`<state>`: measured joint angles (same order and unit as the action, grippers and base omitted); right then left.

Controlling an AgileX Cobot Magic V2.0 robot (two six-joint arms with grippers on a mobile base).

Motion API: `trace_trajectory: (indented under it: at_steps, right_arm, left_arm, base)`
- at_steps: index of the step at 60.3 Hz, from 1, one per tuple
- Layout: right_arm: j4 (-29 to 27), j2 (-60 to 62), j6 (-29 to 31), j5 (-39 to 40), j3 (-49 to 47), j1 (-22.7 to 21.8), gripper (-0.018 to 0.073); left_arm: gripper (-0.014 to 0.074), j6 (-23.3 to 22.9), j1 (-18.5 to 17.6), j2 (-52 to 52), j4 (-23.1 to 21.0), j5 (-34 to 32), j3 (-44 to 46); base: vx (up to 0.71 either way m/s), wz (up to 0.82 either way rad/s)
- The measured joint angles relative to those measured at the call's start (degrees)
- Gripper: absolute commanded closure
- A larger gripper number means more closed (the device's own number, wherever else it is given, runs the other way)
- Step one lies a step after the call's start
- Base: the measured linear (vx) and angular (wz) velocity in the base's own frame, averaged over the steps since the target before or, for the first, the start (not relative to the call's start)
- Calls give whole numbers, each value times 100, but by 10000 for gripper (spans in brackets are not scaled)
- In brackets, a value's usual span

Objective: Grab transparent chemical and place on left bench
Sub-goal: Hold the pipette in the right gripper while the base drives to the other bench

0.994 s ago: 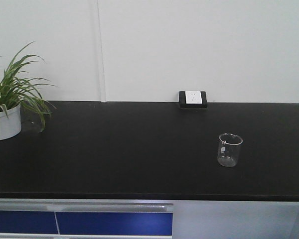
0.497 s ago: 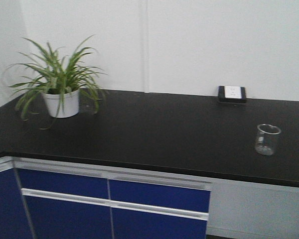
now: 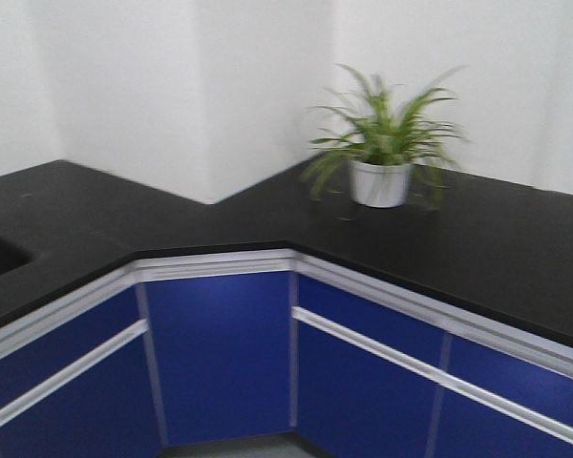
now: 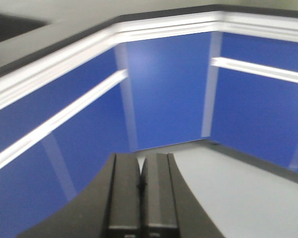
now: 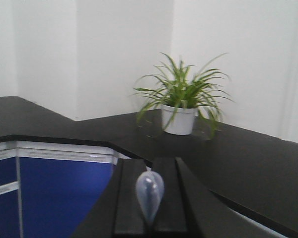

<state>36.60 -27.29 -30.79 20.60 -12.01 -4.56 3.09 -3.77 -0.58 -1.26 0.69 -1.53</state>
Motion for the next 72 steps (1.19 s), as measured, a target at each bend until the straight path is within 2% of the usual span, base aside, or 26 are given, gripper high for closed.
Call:
trace_trajectory:
  at_steps: [35,72]
  right_arm:
    - [0,0,0,-2,0,0,562]
    - [0,0,0,-13,0,0,562]
  left_arm:
    - [600,0,0,0,0,0,0]
    - [600,0,0,0,0,0,0]
  base:
    - [0,76]
    - [17,72]
